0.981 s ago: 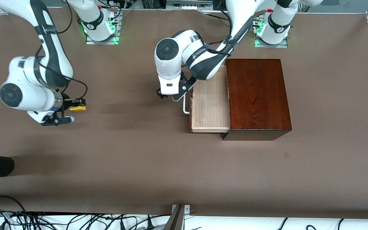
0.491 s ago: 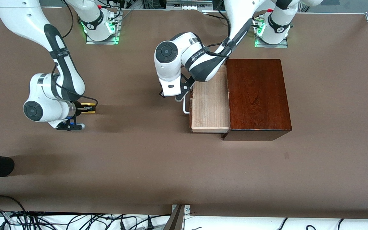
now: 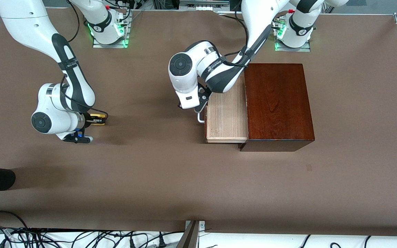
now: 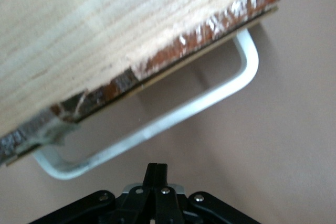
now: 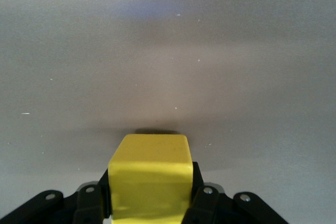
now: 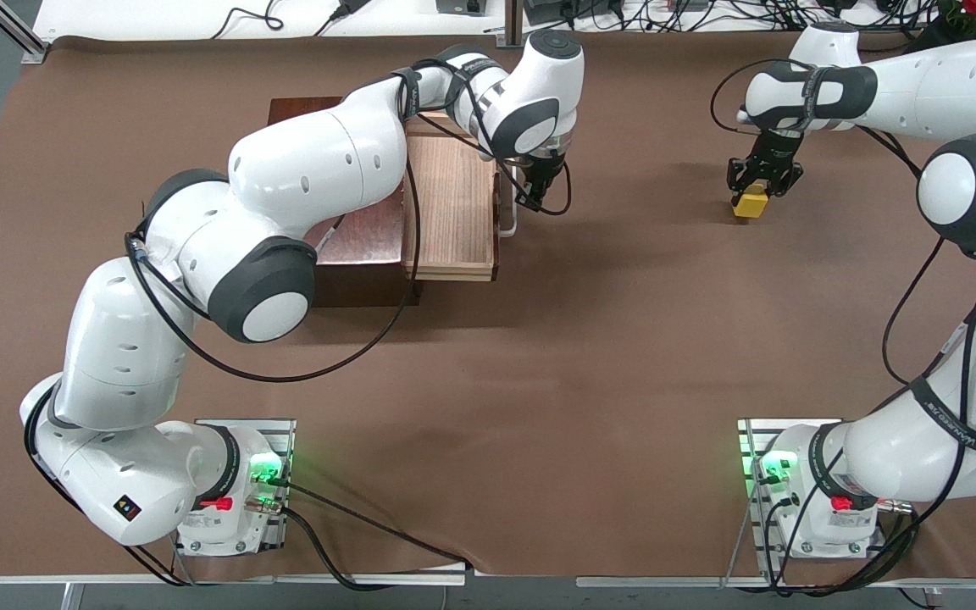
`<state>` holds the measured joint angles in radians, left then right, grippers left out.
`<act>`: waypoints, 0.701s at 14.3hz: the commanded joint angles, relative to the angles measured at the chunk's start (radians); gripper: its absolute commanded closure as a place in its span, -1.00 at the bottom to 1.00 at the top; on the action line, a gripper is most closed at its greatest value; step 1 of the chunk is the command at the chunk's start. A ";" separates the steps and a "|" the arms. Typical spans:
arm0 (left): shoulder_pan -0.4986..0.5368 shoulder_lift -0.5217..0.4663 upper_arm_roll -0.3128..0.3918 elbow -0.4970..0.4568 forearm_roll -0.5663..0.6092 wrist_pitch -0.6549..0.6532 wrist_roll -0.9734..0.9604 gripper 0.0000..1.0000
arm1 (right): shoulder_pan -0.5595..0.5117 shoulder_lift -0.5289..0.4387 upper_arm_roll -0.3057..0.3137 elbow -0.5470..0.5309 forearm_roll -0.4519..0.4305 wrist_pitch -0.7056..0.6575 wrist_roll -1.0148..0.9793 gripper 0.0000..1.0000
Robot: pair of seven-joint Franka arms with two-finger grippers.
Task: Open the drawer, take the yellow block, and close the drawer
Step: 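Lower the cube onto the table and open the right gripper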
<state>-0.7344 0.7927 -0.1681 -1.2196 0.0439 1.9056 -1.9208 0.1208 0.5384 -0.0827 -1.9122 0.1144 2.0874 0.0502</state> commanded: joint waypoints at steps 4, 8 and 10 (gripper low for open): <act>-0.002 0.007 0.015 0.026 0.056 -0.052 -0.023 1.00 | -0.020 -0.024 0.020 0.036 0.007 -0.056 0.017 -1.00; 0.003 -0.003 0.018 0.023 0.109 -0.100 -0.009 1.00 | -0.020 -0.044 0.009 0.178 0.010 -0.286 0.023 -1.00; 0.006 -0.006 0.018 0.020 0.151 -0.126 0.008 1.00 | -0.020 -0.069 0.003 0.266 0.001 -0.416 0.023 -1.00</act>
<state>-0.7354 0.7927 -0.1570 -1.2115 0.1300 1.8556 -1.9218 0.1174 0.4975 -0.0849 -1.7276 0.1142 1.7905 0.0662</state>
